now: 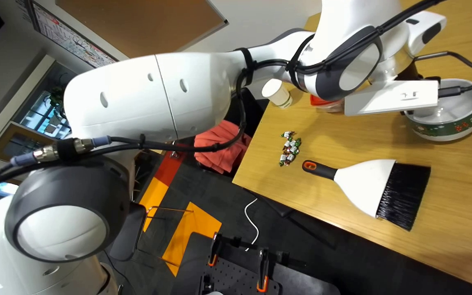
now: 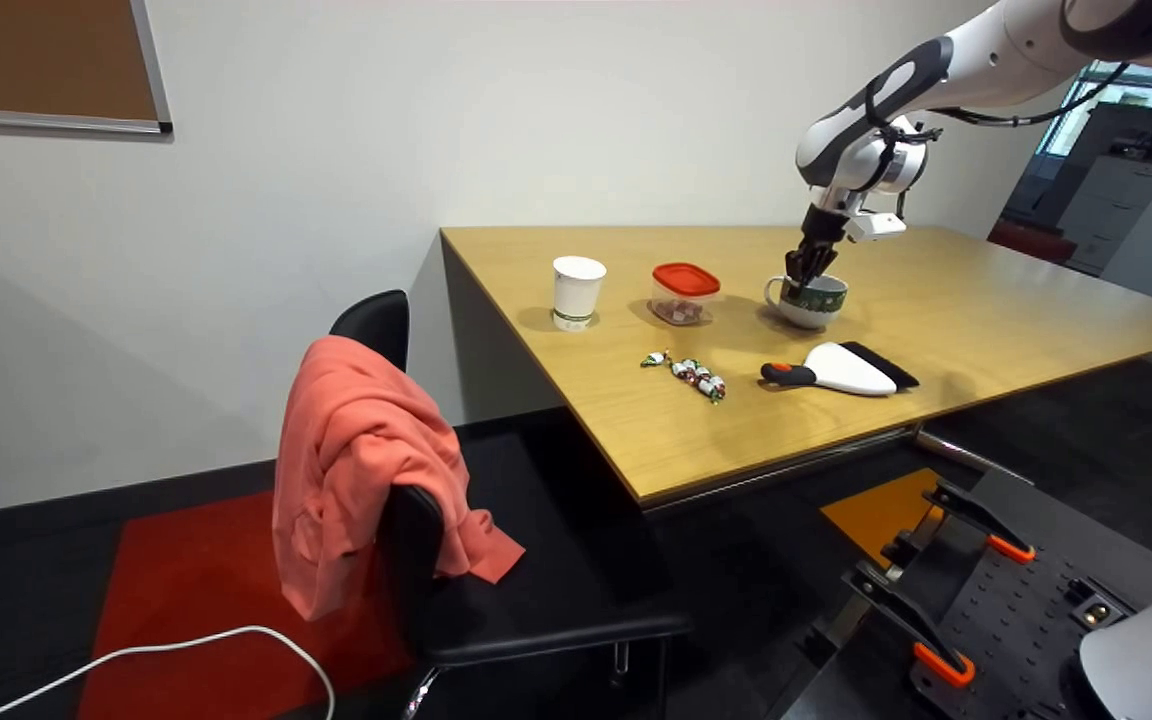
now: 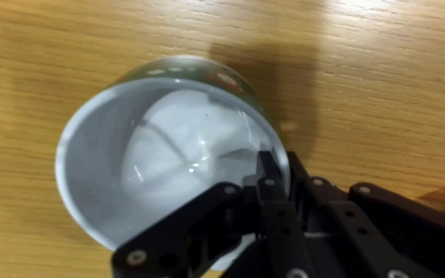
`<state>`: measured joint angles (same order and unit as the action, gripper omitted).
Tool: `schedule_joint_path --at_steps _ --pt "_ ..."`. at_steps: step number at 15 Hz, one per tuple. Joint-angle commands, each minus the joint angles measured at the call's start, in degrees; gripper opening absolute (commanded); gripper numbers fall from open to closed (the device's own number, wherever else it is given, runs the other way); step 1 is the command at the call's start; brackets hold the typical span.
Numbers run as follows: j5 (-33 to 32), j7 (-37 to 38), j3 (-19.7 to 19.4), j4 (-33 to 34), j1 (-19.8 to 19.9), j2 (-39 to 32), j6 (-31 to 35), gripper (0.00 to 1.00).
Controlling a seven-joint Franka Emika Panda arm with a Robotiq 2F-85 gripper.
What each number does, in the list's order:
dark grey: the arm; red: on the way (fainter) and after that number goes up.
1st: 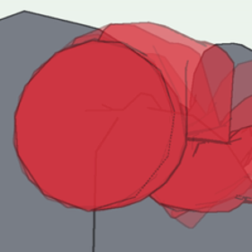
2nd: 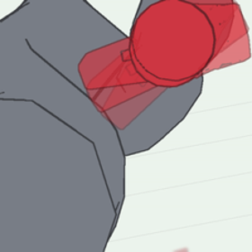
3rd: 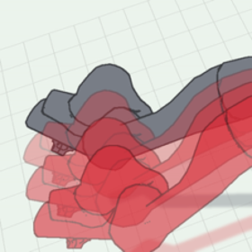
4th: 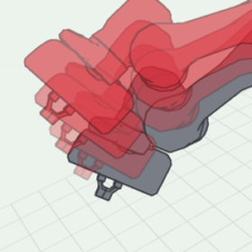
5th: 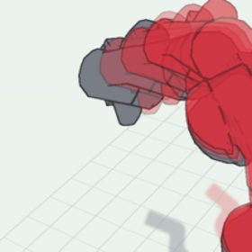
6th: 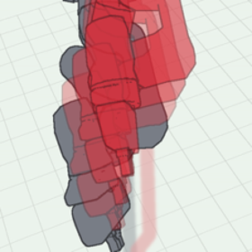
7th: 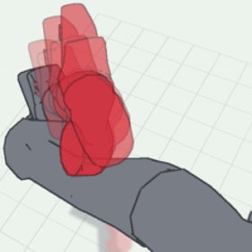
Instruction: Move the mug to the left corner of the table
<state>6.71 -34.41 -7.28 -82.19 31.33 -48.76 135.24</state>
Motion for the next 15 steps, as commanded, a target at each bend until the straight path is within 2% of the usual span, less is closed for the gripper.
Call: schedule_joint_path --at_steps 1,5,12,15 --pt "-0.68 1.49 1.1 1.73 0.52 -0.97 -1.31 0.02" --pt "0.06 0.89 1.87 0.38 0.92 0.4 -1.6 0.02" --pt "2.7 0.23 4.83 -5.49 1.65 4.85 2.96 0.02" --pt "2.22 0.87 5.29 -8.99 0.8 7.6 1.75 0.02"
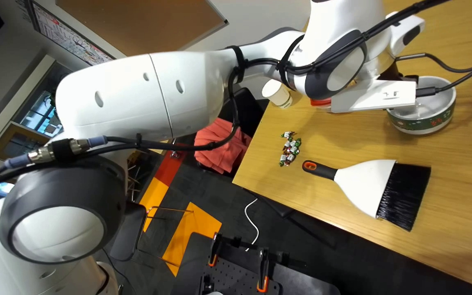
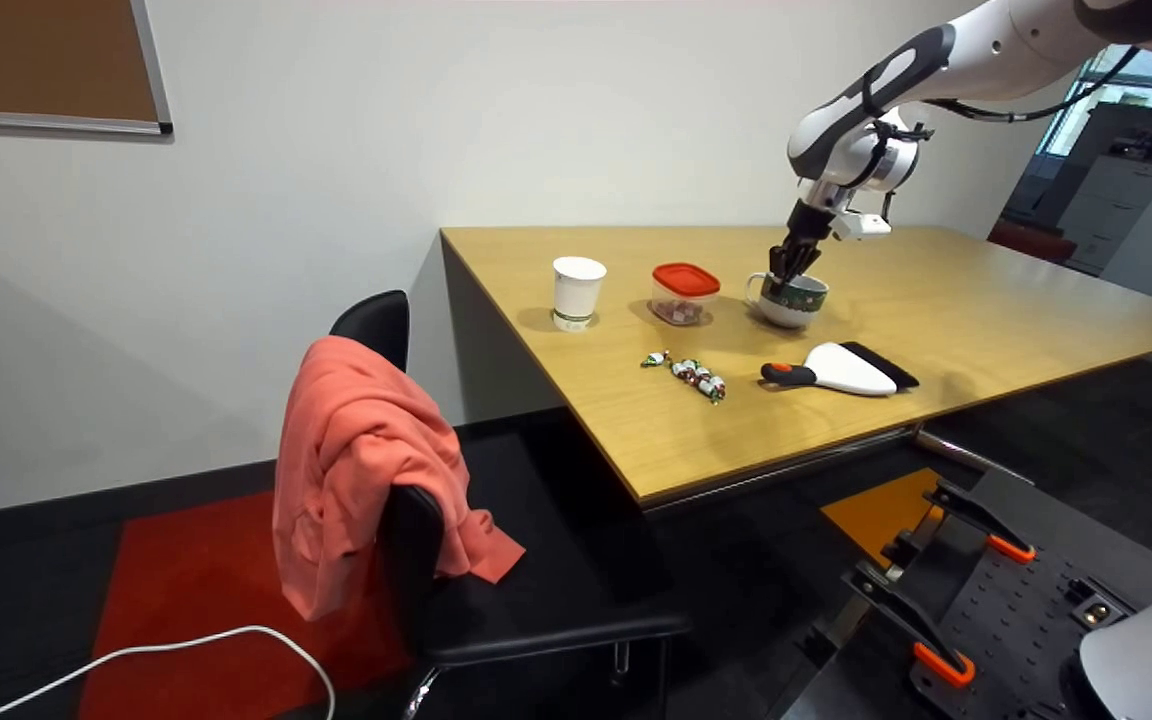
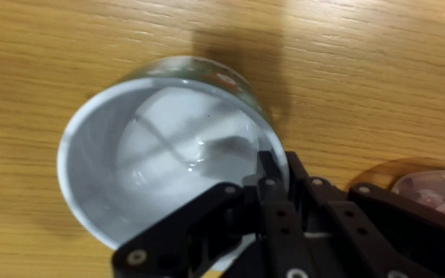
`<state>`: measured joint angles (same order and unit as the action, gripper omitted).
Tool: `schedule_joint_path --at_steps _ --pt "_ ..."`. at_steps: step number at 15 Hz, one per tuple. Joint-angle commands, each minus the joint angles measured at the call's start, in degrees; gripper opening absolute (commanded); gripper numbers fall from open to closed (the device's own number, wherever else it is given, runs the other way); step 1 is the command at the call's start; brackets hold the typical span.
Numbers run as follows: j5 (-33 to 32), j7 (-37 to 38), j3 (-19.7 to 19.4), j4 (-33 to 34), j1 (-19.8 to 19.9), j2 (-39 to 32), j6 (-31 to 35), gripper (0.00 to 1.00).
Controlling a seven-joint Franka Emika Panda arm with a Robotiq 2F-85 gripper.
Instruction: Move the mug to the left corner of the table
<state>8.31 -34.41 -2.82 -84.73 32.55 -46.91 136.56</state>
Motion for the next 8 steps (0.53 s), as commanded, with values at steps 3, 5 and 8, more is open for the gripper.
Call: schedule_joint_path --at_steps 3,5,8 --pt "-0.5 1.59 0.18 -11.6 -2.26 9.47 1.24 0.02" --pt "-1.34 1.7 -0.44 -15.15 -3.83 12.25 1.68 0.02" --pt "-2.55 1.94 -1.03 -20.58 -6.52 16.86 2.57 0.02"
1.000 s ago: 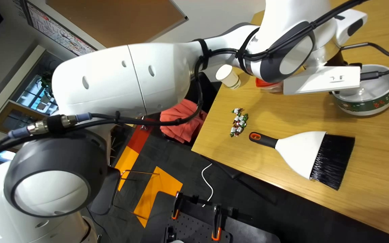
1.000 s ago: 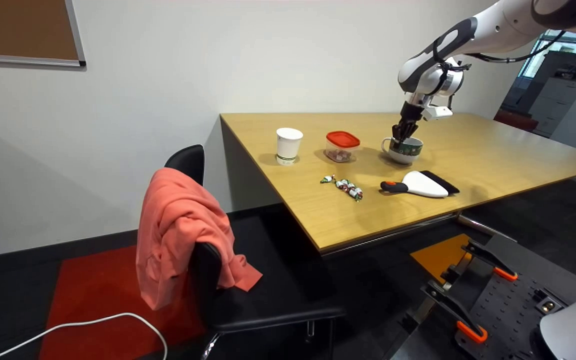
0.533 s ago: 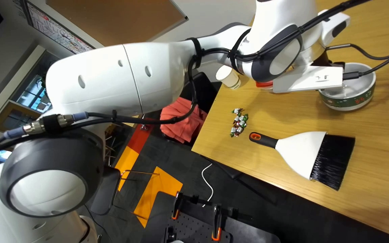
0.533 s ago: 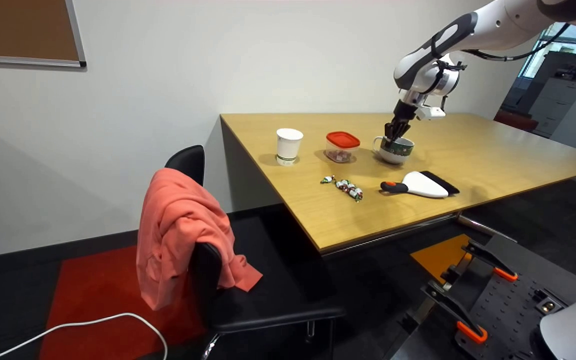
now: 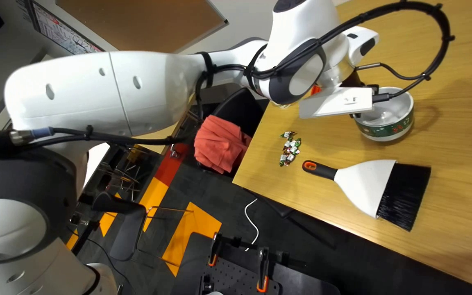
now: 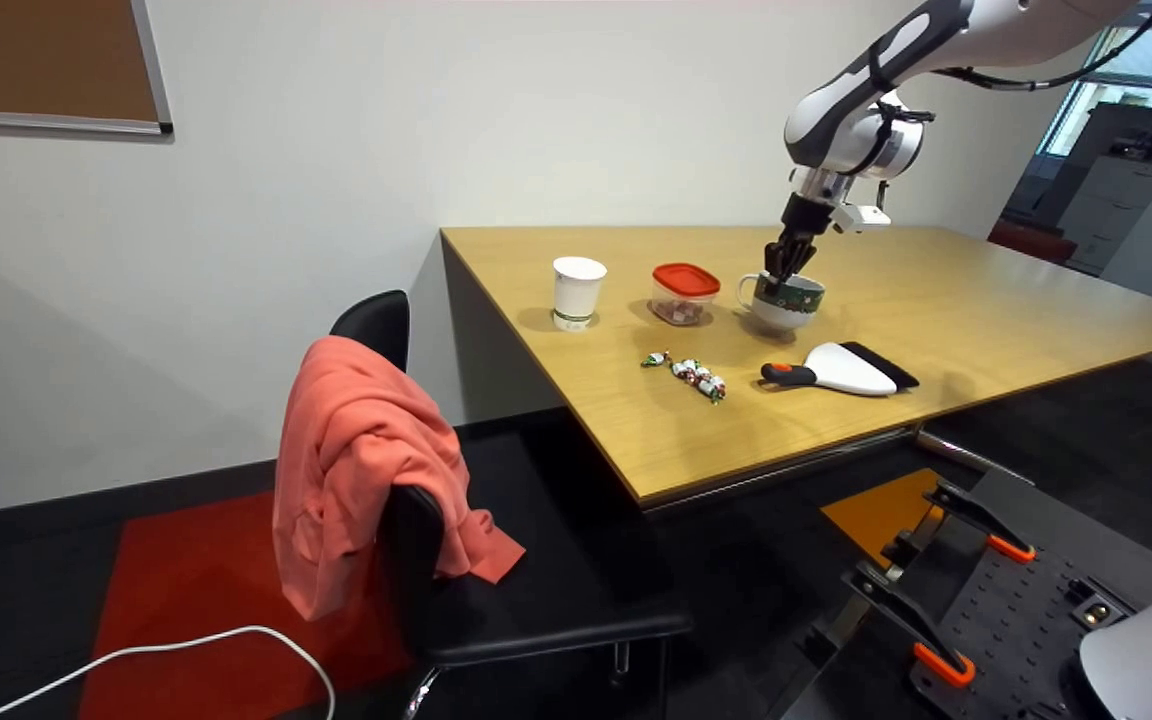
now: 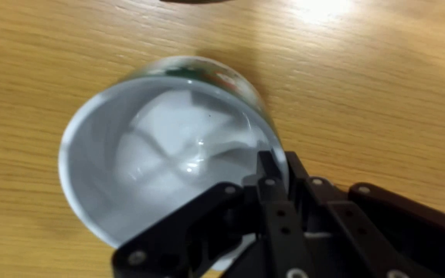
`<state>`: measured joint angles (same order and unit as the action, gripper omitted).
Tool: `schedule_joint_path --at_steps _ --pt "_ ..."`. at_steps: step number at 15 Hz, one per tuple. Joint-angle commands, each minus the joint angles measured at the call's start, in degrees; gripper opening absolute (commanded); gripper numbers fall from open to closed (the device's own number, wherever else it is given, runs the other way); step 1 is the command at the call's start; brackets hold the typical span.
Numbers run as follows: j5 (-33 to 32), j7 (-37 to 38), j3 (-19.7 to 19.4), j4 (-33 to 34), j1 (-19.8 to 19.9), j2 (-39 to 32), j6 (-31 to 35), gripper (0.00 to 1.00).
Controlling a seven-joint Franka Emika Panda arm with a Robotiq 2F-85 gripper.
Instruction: Move the mug to the left corner of the table
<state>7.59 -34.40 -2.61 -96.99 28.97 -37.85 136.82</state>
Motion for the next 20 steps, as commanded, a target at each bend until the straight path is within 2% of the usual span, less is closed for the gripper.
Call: schedule_joint_path --at_steps 1,9,17,20 --pt "-2.41 2.12 -1.51 -9.82 -3.83 9.1 2.37 0.02" --pt "-8.85 1.48 -1.48 -23.61 -11.35 20.75 6.41 0.02" --pt "-7.79 -5.2 3.83 -33.67 -17.54 29.29 11.97 0.02" --pt "-5.91 -9.38 5.99 -34.3 -19.51 29.46 11.99 0.02"
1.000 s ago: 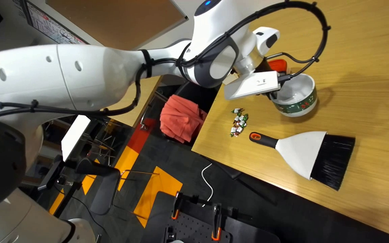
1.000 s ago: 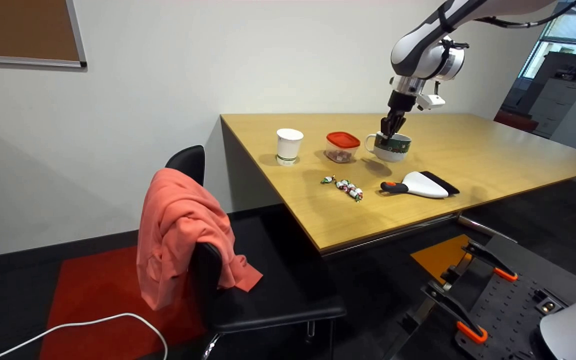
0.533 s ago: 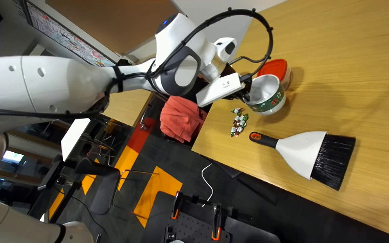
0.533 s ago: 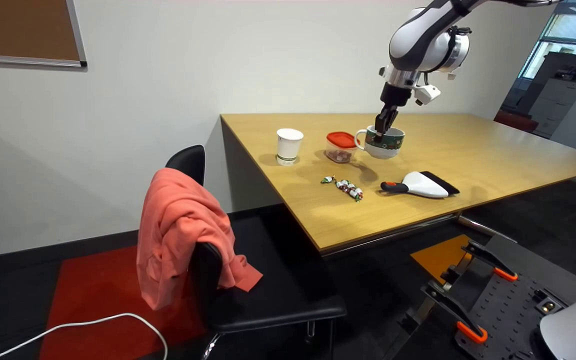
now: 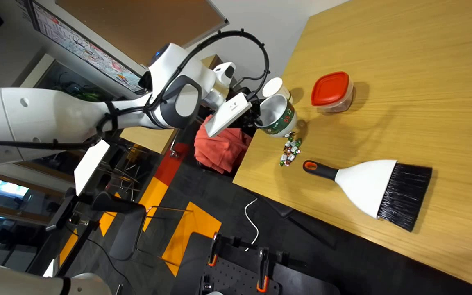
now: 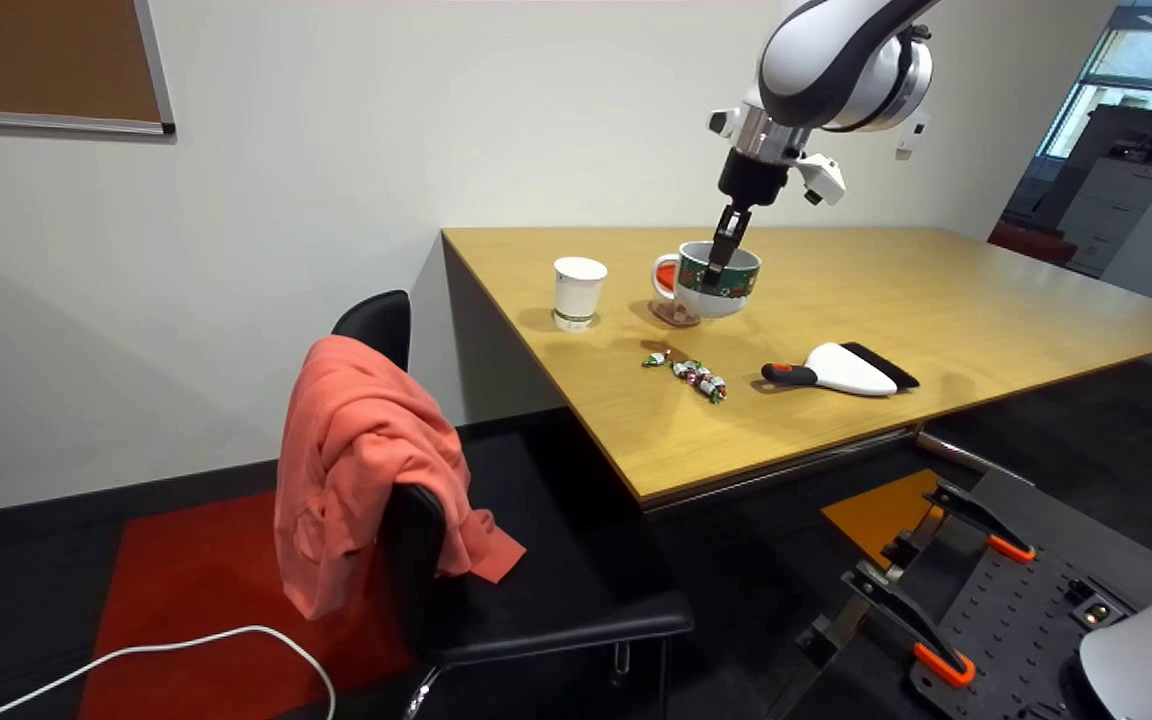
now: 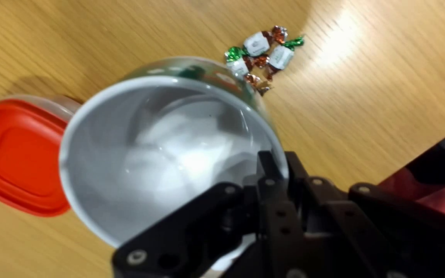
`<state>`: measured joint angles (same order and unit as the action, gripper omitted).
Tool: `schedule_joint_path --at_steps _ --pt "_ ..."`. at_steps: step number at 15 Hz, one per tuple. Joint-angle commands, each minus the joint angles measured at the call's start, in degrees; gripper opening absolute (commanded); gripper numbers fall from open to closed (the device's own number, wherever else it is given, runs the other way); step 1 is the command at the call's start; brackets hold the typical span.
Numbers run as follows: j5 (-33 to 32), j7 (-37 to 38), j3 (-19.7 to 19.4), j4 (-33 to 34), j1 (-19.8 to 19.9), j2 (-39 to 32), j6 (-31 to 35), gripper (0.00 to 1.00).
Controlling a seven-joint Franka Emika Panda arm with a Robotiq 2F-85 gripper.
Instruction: Move the mug to the left corner of the table
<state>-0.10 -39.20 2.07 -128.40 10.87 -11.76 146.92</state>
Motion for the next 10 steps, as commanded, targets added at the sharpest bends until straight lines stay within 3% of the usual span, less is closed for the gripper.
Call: schedule_joint_path --at_steps 1,5,6,10 --pt "3.14 -6.72 2.14 -3.1 -1.82 3.4 1.69 0.02" --pt "8.74 -15.37 4.04 -3.22 -2.54 3.39 -0.62 0.02" --pt "7.03 -11.89 2.76 -1.88 -3.48 0.78 -0.13 0.1" --pt "7.8 -13.64 3.03 -2.12 -3.59 0.77 -0.15 0.1"
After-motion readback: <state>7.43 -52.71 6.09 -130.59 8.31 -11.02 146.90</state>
